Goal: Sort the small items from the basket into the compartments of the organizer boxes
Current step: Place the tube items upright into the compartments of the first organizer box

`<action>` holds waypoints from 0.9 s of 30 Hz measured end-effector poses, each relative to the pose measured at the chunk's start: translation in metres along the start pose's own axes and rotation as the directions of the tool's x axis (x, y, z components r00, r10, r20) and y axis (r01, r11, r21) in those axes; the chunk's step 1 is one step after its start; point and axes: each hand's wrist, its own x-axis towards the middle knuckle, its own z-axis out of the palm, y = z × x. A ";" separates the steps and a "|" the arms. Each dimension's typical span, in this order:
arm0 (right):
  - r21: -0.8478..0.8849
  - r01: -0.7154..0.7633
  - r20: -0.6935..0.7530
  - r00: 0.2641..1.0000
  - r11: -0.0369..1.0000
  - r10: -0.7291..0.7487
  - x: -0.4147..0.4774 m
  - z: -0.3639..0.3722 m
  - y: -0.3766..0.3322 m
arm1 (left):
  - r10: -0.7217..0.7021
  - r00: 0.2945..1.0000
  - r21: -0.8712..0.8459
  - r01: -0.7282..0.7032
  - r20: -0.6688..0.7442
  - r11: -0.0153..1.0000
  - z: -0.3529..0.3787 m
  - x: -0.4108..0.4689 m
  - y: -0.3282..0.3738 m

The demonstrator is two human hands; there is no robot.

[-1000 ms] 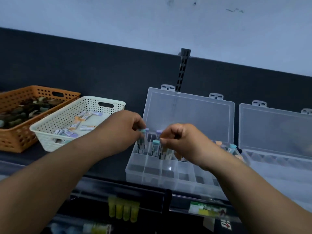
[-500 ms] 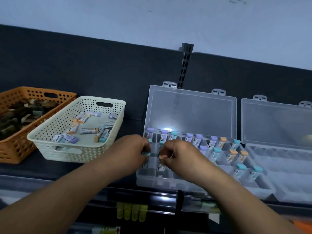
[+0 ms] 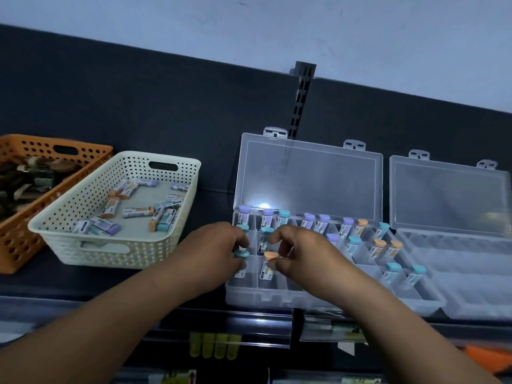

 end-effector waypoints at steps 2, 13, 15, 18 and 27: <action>-0.009 -0.006 -0.028 1.000 1.000 0.006 -0.002 -0.006 0.000 | -0.006 1.000 -0.013 0.006 0.003 1.000 -0.004 -0.002 0.003; 0.807 -0.134 0.025 0.981 0.575 0.194 -0.017 -0.038 -0.012 | 0.117 0.993 -0.417 -0.100 0.014 0.903 -0.016 -0.008 0.065; 0.854 -0.139 0.045 0.980 0.502 0.195 -0.019 -0.038 -0.009 | 0.106 0.994 -0.444 -0.095 0.000 0.891 -0.011 -0.005 0.068; 0.933 -0.147 0.089 0.979 0.330 0.185 -0.026 -0.043 -0.005 | 0.071 0.996 -0.489 -0.085 -0.046 0.868 -0.006 -0.001 0.072; 0.889 -0.104 0.030 0.985 0.446 0.170 -0.038 -0.056 0.021 | -0.090 0.991 -0.702 -0.003 -0.095 0.712 -0.003 0.006 0.081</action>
